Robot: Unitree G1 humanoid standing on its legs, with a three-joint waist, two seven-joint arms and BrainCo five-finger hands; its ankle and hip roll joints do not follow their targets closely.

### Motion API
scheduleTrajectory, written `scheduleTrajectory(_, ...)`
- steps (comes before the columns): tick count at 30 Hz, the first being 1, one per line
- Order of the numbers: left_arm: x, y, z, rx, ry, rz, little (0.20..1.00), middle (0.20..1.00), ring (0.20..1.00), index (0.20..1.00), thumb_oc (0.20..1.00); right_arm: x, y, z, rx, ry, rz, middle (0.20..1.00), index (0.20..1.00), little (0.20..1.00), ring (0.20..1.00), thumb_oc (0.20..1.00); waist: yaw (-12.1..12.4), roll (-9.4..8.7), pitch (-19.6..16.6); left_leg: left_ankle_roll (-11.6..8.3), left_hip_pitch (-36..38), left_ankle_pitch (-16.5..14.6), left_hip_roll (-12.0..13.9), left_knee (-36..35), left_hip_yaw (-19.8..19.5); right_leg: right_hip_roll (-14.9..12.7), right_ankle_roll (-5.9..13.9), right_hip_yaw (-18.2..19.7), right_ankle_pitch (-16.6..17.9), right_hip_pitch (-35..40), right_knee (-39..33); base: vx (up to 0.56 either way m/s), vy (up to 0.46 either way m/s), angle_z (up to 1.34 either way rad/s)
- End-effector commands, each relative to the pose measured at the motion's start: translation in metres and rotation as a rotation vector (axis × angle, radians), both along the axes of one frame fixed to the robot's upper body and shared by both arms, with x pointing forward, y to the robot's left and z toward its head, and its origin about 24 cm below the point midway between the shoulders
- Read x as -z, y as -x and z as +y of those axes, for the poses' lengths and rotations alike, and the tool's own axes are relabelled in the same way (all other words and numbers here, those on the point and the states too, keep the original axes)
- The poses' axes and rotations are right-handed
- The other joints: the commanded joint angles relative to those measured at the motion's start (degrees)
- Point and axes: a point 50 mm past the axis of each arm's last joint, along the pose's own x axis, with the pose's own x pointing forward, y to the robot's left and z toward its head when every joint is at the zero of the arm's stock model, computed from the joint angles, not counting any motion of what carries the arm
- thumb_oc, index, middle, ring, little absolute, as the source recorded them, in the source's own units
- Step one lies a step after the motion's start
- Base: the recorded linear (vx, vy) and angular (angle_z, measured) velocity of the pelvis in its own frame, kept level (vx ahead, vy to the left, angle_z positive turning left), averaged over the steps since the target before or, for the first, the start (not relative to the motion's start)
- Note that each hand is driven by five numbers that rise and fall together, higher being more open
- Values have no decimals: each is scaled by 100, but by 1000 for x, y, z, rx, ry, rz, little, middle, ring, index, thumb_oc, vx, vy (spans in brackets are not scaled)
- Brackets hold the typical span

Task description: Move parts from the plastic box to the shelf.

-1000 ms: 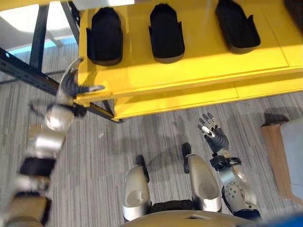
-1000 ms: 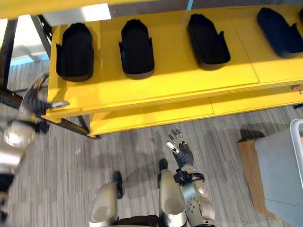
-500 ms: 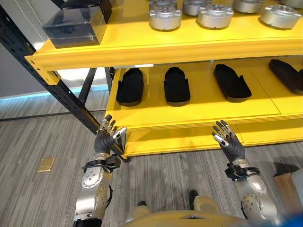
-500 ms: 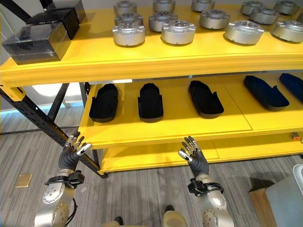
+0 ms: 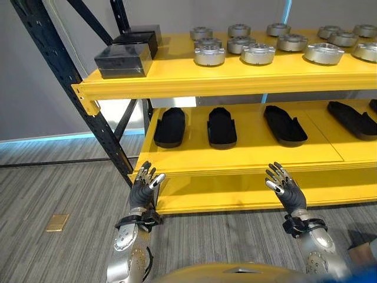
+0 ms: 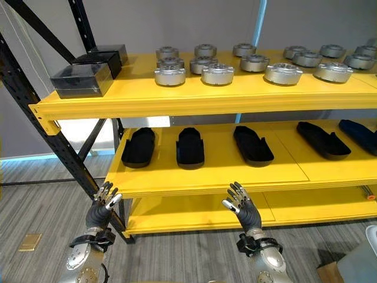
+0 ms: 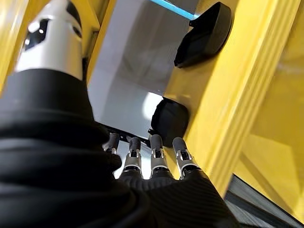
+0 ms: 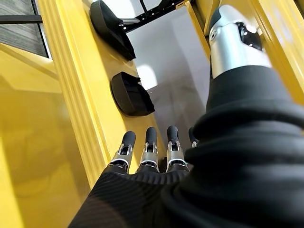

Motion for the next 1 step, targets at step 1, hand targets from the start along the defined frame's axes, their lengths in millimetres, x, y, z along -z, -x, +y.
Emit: scheduleTrajectory(1,-27,-8,10,10,-63,-144,1000,1000,1000,1000,1000,-22,-10,7,-11,-18,-152,1000,1000,1000,1000,1000,-45,-58,48,227,-215,338,-1,-312,-77,-86,-140,506,912,-299,-458,0,0,0)
